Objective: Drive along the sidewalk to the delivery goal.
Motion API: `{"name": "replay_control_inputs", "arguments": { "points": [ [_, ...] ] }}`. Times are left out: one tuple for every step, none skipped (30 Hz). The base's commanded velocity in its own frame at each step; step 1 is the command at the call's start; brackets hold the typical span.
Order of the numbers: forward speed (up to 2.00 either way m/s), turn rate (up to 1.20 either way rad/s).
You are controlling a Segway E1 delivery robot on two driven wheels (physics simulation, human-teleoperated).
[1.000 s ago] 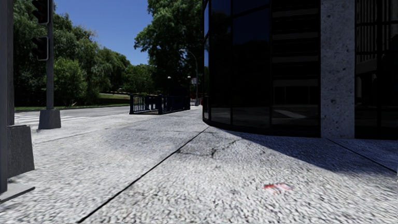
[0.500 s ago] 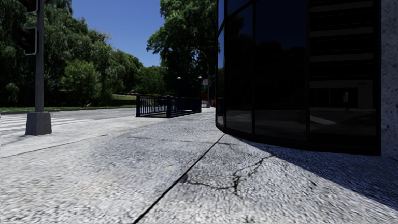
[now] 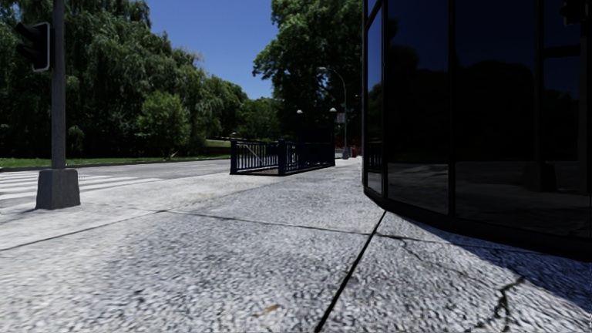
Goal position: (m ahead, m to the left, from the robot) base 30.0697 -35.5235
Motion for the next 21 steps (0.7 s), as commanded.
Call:
{"name": "replay_control_inputs", "arguments": {
  "points": [
    [2.00, 0.40],
    [2.00, 0.40],
    [2.00, 0.40],
    [2.00, 0.40],
    [2.00, 0.40],
    [2.00, 0.40],
    [2.00, 0.40],
    [2.00, 0.40],
    [2.00, 0.40],
    [2.00, 0.40],
    [2.00, 0.40],
    [2.00, 0.40],
    [2.00, 0.40],
    [2.00, 0.40],
    [2.00, 0.39],
    [2.00, 0.00],
    [2.00, 0.00],
    [2.00, 0.00],
    [2.00, 0.00],
    [2.00, 0.00],
    [2.00, 0.00]
  ]
}}
